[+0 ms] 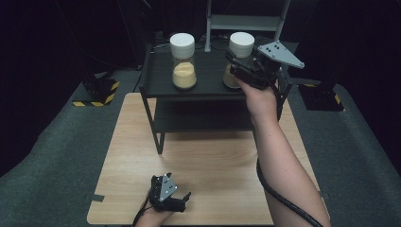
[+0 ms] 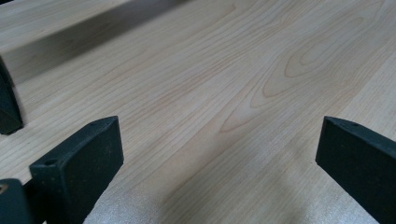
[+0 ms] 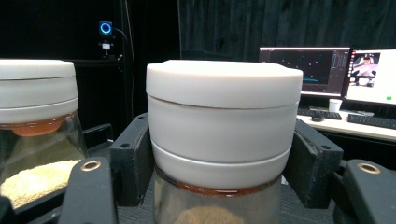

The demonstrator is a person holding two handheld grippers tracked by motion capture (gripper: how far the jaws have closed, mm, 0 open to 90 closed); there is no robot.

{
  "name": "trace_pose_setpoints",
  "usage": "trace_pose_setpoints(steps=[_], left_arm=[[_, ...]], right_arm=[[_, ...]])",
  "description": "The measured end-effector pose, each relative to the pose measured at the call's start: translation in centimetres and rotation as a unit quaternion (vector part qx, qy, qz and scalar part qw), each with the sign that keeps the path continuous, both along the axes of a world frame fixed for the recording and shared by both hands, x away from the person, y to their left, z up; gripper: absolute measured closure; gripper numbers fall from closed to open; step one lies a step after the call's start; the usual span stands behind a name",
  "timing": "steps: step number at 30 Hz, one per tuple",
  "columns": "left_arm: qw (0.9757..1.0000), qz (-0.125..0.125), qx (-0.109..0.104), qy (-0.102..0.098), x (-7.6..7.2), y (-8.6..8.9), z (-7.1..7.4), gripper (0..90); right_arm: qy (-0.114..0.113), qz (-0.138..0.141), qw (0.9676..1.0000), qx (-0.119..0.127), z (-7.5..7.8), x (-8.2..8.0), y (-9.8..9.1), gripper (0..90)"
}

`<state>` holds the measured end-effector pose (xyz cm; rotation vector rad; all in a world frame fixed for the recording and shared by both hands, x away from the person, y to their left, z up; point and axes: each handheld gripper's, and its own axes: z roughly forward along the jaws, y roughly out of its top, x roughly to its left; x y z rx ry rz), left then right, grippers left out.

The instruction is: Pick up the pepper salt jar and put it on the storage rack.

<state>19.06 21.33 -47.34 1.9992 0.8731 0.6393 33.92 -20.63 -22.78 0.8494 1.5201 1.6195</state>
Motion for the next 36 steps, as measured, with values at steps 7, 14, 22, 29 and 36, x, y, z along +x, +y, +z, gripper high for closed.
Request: trace_pose_setpoints(steps=[7, 14, 22, 29, 36], left_arm=[[1.0, 0.001, -0.002, 0.002, 0.0, 0.1, 0.0, 1.0], [1.0, -0.001, 0.005, 0.0, 0.0, -0.1, 0.1, 1.0], [1.0, -0.001, 0.008, -0.001, -0.1, -0.2, 0.1, 1.0], [0.9999, -0.001, 0.01, -0.002, -0.1, -0.3, 0.1, 1.0], [0.9999, 0.0, 0.013, 0.0, -0.1, -0.4, 0.1, 1.0]], right_arm=[[0.008, -0.007, 0.9999, 0.001, 0.4, -0.4, 0.1, 19.6], [0.01, -0.012, 0.9999, -0.002, 0.6, -1.1, 0.0, 0.0], [0.002, -0.008, 1.0, -0.004, 0.2, -2.4, -0.7, 0.0], [-0.006, -0.003, 1.0, -0.008, -0.2, -3.6, -1.7, 0.0], [-0.014, 0.004, 0.9999, -0.009, -0.7, -4.7, -2.5, 0.0]])
